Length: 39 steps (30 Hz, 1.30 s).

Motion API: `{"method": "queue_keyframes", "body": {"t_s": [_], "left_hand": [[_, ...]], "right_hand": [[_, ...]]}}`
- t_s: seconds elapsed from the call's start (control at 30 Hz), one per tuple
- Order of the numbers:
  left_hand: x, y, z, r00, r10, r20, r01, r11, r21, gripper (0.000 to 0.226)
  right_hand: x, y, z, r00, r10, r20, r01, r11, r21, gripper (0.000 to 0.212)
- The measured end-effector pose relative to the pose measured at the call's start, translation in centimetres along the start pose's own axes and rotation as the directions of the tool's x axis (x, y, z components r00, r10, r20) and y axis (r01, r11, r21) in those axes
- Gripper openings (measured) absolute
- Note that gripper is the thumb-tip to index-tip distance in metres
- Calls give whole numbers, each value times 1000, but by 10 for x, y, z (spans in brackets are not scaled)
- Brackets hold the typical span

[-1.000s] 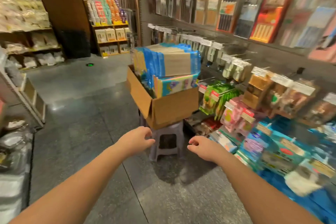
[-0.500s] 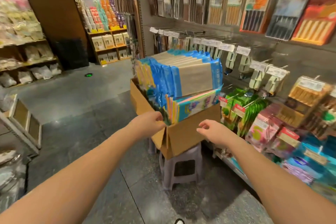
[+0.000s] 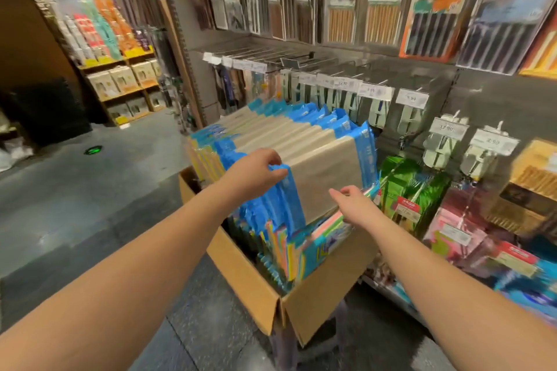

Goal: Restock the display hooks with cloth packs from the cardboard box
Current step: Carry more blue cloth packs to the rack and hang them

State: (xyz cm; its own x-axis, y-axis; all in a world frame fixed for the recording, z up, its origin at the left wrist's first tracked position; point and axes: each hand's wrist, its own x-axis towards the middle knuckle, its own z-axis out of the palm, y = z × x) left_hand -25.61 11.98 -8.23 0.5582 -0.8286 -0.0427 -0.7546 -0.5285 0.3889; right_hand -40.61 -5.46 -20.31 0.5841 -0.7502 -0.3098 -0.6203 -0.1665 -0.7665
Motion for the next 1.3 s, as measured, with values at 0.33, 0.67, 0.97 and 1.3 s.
{"method": "queue_keyframes", "body": {"t_s": [0.33,0.67,0.97,1.3], "left_hand": [[120,-14,16,985,58,163,-67,996,53,72],[151,-14,17,972,66,224,-84,994,71,79],[143,4,19,956,144,255,-191,967,169,72],[134,3,24,969,165,186,-175,984,42,72]], "right_hand": [[39,-5,44,954,255,-159,-217,950,222,69],[38,-4,54,912,384,-141,-272,827,493,93],[39,3,56,920,391,-31,-268,686,676,84],[36,1,58,924,383,-7,-262,645,717,78]]}}
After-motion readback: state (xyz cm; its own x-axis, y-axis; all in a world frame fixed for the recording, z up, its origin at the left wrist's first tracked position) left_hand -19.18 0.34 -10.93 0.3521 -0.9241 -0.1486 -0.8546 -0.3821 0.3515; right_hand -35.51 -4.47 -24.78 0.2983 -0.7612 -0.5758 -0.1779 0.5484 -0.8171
